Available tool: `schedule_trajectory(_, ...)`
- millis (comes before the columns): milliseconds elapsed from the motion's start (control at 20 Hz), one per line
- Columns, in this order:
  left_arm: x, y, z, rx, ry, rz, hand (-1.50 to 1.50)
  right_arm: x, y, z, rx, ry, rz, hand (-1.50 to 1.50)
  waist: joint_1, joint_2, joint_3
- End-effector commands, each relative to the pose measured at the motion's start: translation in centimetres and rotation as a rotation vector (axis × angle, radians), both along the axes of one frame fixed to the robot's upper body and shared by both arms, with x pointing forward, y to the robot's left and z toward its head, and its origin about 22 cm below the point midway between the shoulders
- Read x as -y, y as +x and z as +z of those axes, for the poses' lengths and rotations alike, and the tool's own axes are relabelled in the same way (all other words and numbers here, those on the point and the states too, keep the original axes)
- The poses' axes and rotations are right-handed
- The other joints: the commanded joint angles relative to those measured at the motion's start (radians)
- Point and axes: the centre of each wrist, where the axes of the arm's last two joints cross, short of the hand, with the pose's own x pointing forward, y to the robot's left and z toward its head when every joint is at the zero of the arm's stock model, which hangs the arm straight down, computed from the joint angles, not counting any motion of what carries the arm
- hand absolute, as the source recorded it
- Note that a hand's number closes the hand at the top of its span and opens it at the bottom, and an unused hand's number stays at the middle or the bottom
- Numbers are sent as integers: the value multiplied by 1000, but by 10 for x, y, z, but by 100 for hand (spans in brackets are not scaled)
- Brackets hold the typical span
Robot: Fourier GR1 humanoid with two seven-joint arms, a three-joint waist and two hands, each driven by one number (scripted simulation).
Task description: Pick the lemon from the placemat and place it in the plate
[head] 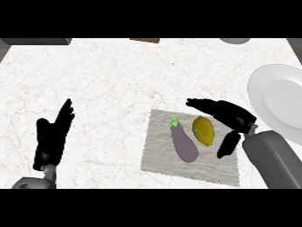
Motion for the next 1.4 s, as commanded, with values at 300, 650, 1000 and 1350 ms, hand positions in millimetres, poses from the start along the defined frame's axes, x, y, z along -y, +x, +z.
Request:
schedule_trajectory(300,8,-3,10,7,3,-12,0,-2,12,-18,-27,-30,11,-150,3,1,0)
schedule_trajectory(650,-1,8,3,6,1,-9,0,-11,17,-25,100,-22,48,150,2,2,0)
schedule_trajectory(1000,0,-3,7,0,-19,-4,0,-4,7,-17,235,33,-66,150,-2,-1,0)
schedule_trajectory(1350,-6,-4,2,-2,-7,6,0,53,12,7,231,-156,-510,150,-15,-5,-1)
